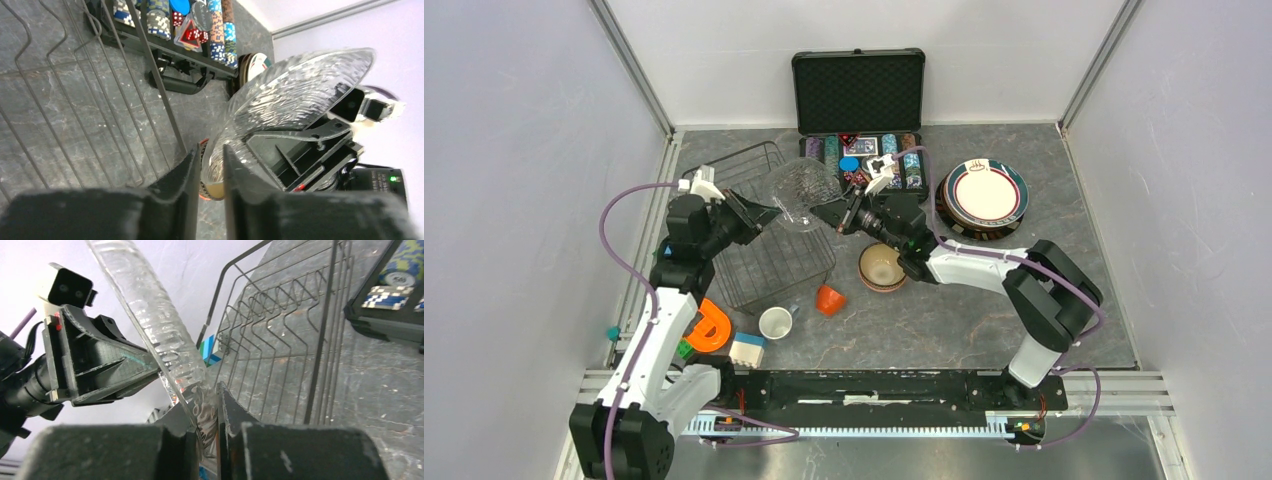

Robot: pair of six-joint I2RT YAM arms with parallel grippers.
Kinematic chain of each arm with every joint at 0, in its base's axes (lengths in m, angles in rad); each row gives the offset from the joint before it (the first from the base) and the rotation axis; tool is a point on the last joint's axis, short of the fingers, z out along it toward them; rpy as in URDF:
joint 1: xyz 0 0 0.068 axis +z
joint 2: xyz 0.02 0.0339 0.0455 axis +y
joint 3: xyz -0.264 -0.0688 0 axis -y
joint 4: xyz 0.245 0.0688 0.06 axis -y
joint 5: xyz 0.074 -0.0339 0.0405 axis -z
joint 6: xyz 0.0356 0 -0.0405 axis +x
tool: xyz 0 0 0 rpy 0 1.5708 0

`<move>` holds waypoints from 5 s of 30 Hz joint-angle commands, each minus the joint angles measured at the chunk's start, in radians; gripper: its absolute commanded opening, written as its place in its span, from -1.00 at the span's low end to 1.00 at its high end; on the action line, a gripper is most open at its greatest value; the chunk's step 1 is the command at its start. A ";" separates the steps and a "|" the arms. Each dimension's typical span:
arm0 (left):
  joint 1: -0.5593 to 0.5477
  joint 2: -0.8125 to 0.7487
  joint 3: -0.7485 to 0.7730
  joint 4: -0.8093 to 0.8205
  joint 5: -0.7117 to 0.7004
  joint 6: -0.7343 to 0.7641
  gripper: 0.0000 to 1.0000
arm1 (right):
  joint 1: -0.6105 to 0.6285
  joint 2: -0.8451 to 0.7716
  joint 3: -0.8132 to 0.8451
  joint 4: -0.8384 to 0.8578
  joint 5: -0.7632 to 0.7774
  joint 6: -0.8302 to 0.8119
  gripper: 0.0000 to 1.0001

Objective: Load the mixed dishes into the dish rack
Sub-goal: Pick up the plate at the center of the board, then insert the plate into the dish rack.

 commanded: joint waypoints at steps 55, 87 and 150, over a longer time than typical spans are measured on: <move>-0.251 0.124 0.290 -0.063 -0.236 -0.220 -0.95 | 0.486 0.029 -0.051 0.542 1.060 -1.713 0.39; 0.339 0.318 0.435 -0.284 -0.065 0.261 -0.95 | 0.309 -0.500 -0.219 -0.262 0.615 -0.946 0.95; 0.353 0.205 0.180 -0.089 -0.301 0.343 0.50 | 0.118 -0.533 -0.195 -0.473 0.599 -0.779 0.96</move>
